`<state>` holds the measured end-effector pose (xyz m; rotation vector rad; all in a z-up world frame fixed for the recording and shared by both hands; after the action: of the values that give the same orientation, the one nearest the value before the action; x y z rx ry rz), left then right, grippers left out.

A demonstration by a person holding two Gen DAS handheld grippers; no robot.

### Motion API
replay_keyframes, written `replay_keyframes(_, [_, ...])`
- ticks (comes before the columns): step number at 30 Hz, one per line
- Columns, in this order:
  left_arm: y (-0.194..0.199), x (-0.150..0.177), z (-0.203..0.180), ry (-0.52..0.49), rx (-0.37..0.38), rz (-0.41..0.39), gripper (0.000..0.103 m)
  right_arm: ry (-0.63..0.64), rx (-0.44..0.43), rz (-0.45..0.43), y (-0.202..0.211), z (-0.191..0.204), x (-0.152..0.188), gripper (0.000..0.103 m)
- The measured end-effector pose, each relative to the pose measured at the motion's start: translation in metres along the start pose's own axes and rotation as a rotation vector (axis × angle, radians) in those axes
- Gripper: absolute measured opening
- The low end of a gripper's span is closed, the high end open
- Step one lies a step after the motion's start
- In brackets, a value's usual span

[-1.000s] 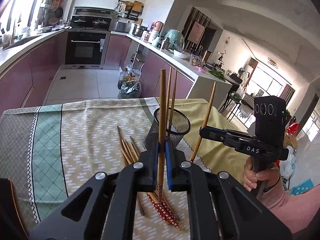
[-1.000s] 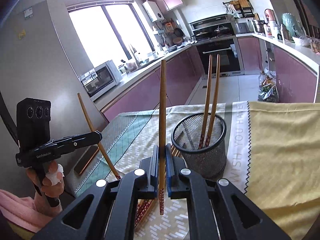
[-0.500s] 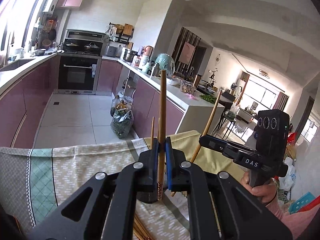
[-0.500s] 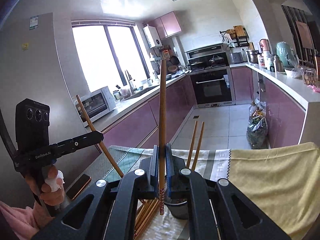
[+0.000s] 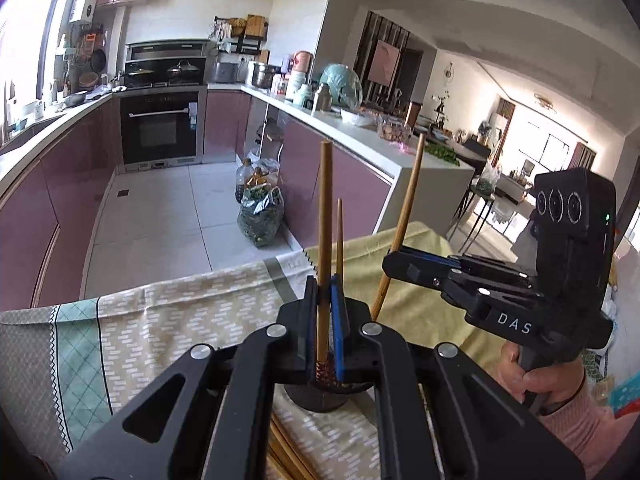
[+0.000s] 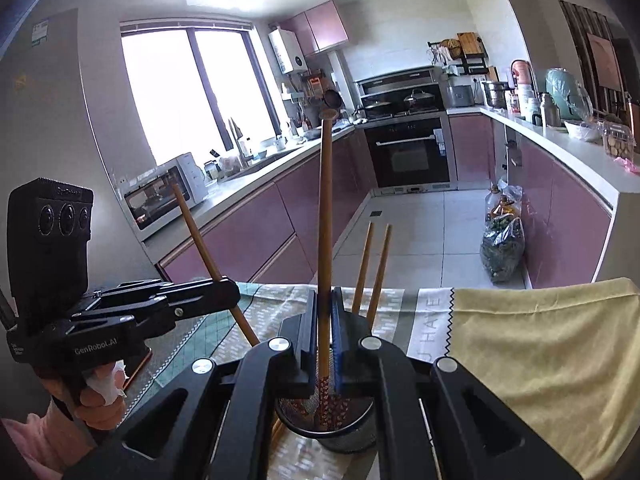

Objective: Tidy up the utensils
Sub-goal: 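Carry the left gripper's chopstick into the mesh cup while the right gripper inserts its own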

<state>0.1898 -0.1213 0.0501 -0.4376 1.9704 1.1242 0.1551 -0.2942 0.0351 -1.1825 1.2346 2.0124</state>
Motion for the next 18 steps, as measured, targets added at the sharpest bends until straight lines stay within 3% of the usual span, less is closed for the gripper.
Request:
replay_keyframes(5, [-0.028,0.014,0.006,-0.019,-0.005,0.084,0.007,-0.019,0.000,0.096,-0.021,-0.004,0.015,0.006])
replay_keyframes(9, [-0.036,0.023,0.014,-0.015,-0.013,0.096,0.007,-0.038,0.004,0.136,-0.033,-0.007,0.023,0.006])
replay_keyframes(16, [-0.049,0.024,0.022,0.015,-0.018,0.114,0.008,-0.062,0.015,0.137,-0.034,-0.008,0.028,0.009])
replay_keyframes(18, [-0.049,0.026,0.025,0.024,-0.023,0.112,0.010,-0.057,0.017,0.129,-0.030,-0.006,0.029,0.016])
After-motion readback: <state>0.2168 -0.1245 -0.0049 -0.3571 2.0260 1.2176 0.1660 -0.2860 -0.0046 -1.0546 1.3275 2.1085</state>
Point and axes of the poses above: each gripper's, at about its wrist camera, not at the fingertips, and y roughly against the way its jaws point, z to its left, x to its underside, the point moved 3 cm from there along -y, roughly the way its jaws point, and after that the axes turned 6 degrees about y, right-handed, at the moved point
